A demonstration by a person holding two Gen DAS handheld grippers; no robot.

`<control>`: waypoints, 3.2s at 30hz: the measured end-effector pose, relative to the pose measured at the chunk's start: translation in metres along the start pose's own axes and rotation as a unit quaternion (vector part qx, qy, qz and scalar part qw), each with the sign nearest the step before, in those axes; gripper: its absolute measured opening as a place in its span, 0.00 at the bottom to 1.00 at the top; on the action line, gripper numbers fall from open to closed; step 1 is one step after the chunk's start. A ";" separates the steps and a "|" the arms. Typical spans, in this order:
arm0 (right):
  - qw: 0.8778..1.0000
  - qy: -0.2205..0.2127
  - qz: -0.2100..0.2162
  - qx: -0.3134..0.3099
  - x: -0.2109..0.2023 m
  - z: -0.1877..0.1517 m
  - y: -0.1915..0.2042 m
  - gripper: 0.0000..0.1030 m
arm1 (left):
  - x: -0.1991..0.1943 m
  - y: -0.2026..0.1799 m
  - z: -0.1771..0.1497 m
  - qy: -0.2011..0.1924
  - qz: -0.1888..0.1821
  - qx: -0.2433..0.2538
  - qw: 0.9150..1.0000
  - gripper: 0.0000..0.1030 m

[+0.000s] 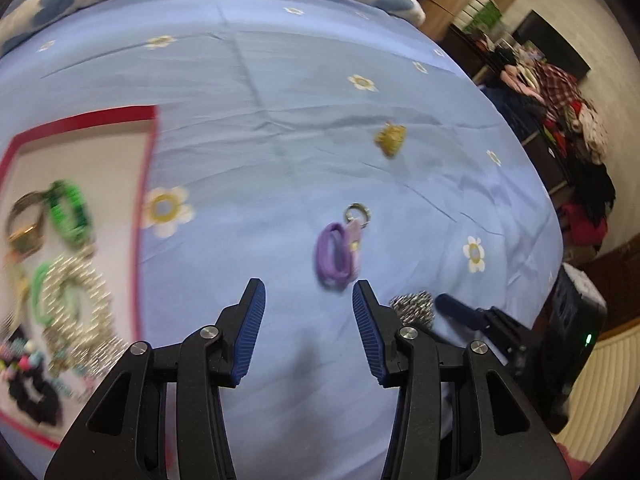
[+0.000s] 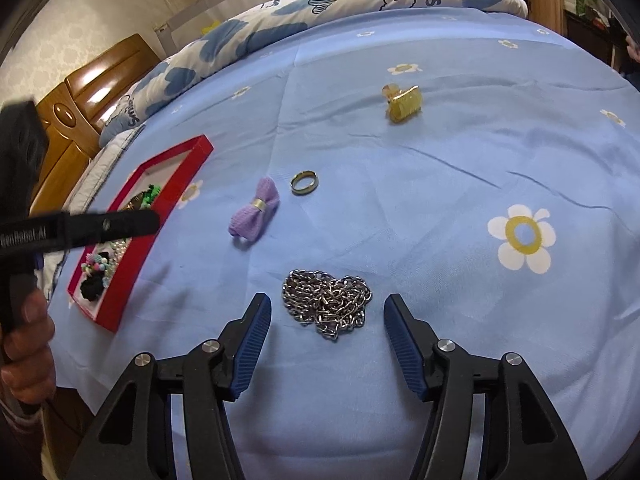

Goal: Organize jewelry
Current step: 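Grasp the purple hair tie with the left tool while the right tool grasps the silver chain, then carry the purple hair tie and silver chain into the red tray and open both tools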

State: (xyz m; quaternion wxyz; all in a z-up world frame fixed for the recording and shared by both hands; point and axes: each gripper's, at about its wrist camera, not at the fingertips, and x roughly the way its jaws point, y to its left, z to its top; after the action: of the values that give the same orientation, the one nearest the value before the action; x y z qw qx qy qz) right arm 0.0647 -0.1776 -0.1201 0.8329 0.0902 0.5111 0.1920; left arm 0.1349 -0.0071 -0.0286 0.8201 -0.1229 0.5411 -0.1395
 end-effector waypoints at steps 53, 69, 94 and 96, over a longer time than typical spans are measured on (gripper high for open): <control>0.993 -0.019 0.115 -0.011 -0.009 0.021 0.062 0.17 | -0.078 0.064 -0.067 -0.049 0.025 -0.069 0.996 0.10; 0.984 0.009 0.161 -0.072 0.008 0.020 0.132 0.17 | -0.116 0.121 -0.098 -0.084 0.046 -0.135 0.986 0.10; 0.972 0.061 0.186 -0.130 0.062 0.030 0.220 0.17 | -0.106 0.193 -0.108 -0.076 0.035 -0.214 0.973 0.10; 0.972 0.070 0.183 -0.131 0.069 0.029 0.222 0.17 | -0.104 0.197 -0.108 -0.072 0.038 -0.217 0.973 0.10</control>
State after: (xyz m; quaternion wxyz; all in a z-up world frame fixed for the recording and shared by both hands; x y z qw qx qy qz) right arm 0.0673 0.0547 -0.0863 0.7504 0.0584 0.5135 0.4122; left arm 0.0151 0.2084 -0.0507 0.8154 -0.2872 0.5022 0.0218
